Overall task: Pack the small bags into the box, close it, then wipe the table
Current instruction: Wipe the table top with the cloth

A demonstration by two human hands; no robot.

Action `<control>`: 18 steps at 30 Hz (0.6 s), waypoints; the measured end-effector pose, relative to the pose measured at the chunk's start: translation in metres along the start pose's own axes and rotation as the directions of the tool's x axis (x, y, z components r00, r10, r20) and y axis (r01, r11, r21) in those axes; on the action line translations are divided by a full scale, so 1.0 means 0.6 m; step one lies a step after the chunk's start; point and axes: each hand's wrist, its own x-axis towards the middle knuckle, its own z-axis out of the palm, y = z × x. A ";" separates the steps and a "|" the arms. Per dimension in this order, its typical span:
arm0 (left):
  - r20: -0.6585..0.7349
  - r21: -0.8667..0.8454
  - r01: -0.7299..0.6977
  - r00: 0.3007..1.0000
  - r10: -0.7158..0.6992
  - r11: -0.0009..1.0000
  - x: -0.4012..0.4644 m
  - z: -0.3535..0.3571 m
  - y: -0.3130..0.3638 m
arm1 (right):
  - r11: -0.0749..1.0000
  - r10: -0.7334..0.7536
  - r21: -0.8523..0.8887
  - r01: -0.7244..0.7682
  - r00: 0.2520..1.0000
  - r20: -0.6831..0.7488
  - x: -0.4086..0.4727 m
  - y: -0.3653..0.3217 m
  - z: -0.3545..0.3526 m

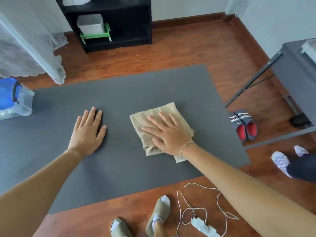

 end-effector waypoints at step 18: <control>0.011 0.012 -0.132 0.991 0.132 0.991 -0.022 0.037 0.111 | 0.633 0.773 0.174 -0.754 0.625 -0.106 -0.237 0.120 0.013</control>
